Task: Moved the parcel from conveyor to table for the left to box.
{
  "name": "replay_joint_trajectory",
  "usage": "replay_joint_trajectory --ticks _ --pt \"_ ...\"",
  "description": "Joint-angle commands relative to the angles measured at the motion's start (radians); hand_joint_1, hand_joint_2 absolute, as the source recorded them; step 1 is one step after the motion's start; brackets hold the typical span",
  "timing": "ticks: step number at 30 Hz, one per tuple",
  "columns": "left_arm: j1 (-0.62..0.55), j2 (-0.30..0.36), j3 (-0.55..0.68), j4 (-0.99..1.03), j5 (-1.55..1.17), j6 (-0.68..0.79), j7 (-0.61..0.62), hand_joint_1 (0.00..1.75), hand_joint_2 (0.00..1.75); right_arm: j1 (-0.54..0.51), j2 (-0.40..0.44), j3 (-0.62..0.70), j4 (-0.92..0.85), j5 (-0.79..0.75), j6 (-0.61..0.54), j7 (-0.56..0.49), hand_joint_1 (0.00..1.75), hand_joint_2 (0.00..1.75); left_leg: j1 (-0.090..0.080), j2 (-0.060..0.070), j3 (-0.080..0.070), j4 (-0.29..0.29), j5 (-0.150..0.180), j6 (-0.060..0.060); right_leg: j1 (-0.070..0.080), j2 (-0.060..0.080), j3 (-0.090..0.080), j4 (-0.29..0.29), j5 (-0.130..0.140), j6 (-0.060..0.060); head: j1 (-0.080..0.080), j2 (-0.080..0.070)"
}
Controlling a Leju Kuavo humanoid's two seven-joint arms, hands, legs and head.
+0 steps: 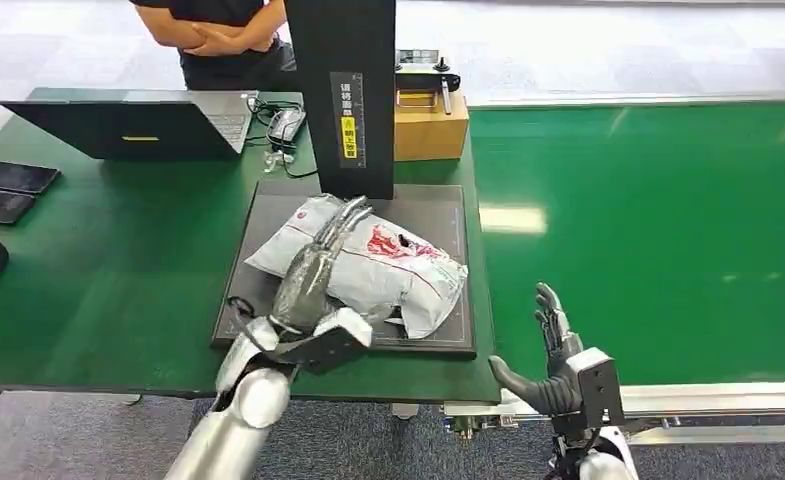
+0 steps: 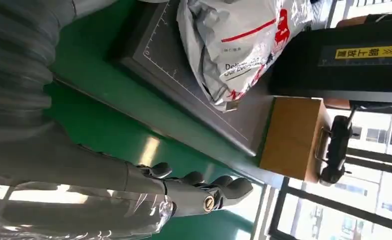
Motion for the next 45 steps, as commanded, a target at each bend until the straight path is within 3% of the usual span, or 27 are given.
replay_joint_trajectory --ticks 1,4,6,14,27,36,37,38,39,45 --pt "-0.364 -0.102 -0.242 0.509 -0.182 0.067 0.074 0.00 1.75 -0.021 0.015 -0.016 0.052 0.007 -0.003 0.016 0.00 1.75 0.001 -0.008 -0.001 0.000 0.002 -0.003 0.000 -0.007 0.002 0.000 0.000 0.002 0.000 0.000" --pt "-0.407 -0.107 -0.321 0.550 -0.182 0.048 0.102 0.00 1.75 -0.011 0.014 -0.012 0.044 0.045 -0.033 0.017 0.00 1.75 0.000 -0.005 0.001 0.000 0.001 -0.002 0.000 -0.004 0.002 -0.001 0.000 0.002 0.000 0.000" --pt "-0.454 -0.107 -0.428 0.583 -0.162 -0.019 0.190 0.00 1.75 -0.001 0.019 -0.015 0.031 0.046 -0.034 0.016 0.00 1.75 0.000 -0.005 0.001 0.000 0.001 -0.003 -0.001 -0.004 0.002 -0.001 0.000 0.002 0.000 0.000" --pt "-0.541 -0.107 -0.562 0.641 0.058 -0.223 0.332 0.00 1.75 0.002 0.033 -0.046 0.031 0.065 -0.060 0.011 0.00 1.75 0.000 -0.001 0.001 0.000 0.000 -0.003 0.000 0.000 0.001 -0.001 0.000 0.001 0.000 0.000" --pt "-0.574 -0.107 -0.585 0.776 0.125 -0.325 0.534 0.00 1.75 0.007 0.043 -0.058 0.012 0.071 -0.066 0.012 0.00 1.75 0.000 0.001 0.001 0.000 0.000 -0.002 0.000 0.002 0.001 0.000 0.000 0.001 0.000 0.000" --pt "-0.566 -0.107 -0.592 0.812 0.107 -0.304 0.638 0.03 1.75 0.014 0.045 -0.059 -0.002 0.068 -0.075 0.017 0.00 1.75 0.000 0.001 0.001 0.000 0.000 -0.002 -0.001 0.002 0.001 0.000 0.001 0.001 0.000 0.000" --pt "-0.566 -0.107 -0.588 0.819 0.106 -0.301 0.640 0.14 1.75 0.013 0.046 -0.059 -0.002 0.068 -0.076 0.018 0.00 1.75 0.000 0.002 0.002 -0.001 0.000 -0.003 -0.001 0.002 0.001 -0.001 0.001 0.002 0.000 0.000" --pt "-0.566 -0.107 -0.588 0.819 0.106 -0.301 0.640 1.38 1.75 0.013 0.046 -0.059 -0.002 0.068 -0.076 0.018 0.00 1.75 0.000 0.001 0.002 -0.001 0.000 -0.003 -0.001 0.002 0.001 0.000 0.000 0.001 0.000 0.000" --pt "-0.567 -0.107 -0.581 0.831 0.101 -0.290 0.652 1.75 1.75 0.011 0.046 -0.058 -0.003 0.065 -0.076 0.021 0.00 1.75 0.000 0.001 0.001 0.000 0.000 -0.003 -0.001 0.002 0.001 0.000 0.000 0.001 0.000 0.000" --pt "-0.562 -0.105 -0.552 0.846 0.079 -0.249 0.657 1.75 1.75 0.007 0.041 -0.051 0.007 0.059 -0.075 0.027 0.00 1.75 0.000 0.002 0.002 -0.001 0.000 -0.003 -0.001 0.003 0.001 0.000 0.001 0.002 0.000 0.000"
